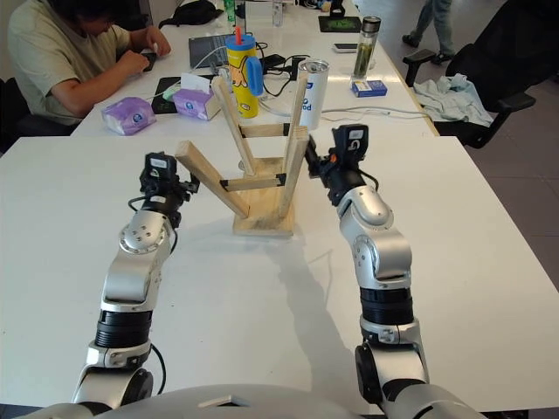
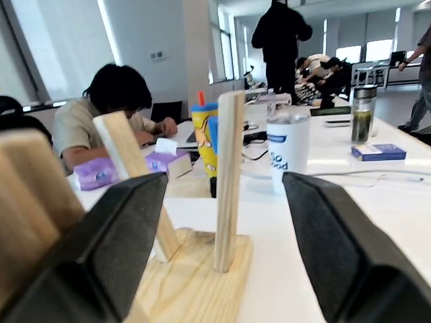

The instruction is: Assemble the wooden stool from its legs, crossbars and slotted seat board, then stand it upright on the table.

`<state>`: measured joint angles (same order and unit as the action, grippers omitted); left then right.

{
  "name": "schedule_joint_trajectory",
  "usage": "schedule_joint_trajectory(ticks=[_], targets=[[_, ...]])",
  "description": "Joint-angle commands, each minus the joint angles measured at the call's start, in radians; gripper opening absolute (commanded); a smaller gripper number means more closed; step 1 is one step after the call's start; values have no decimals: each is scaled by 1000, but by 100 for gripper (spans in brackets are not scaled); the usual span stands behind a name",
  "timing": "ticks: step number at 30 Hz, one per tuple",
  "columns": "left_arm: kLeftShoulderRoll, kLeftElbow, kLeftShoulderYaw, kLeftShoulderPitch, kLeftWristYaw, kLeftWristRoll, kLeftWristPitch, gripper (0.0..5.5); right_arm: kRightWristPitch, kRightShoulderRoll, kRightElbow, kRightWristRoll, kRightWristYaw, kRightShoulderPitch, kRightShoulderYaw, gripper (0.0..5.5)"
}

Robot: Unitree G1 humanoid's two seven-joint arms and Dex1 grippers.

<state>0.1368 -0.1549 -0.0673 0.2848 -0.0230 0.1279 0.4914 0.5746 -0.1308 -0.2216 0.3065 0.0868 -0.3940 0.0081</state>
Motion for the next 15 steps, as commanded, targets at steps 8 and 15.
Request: schedule_joint_trajectory(ticks=[8,15], targets=[[97,-121,87,-54,-7,48,-5,358,117,-127,63,-79,-18,79,-106,320],[89,-237,164,-10,125,105,-119,358,-17,-42,-78,-56,-132,11,-239,320]])
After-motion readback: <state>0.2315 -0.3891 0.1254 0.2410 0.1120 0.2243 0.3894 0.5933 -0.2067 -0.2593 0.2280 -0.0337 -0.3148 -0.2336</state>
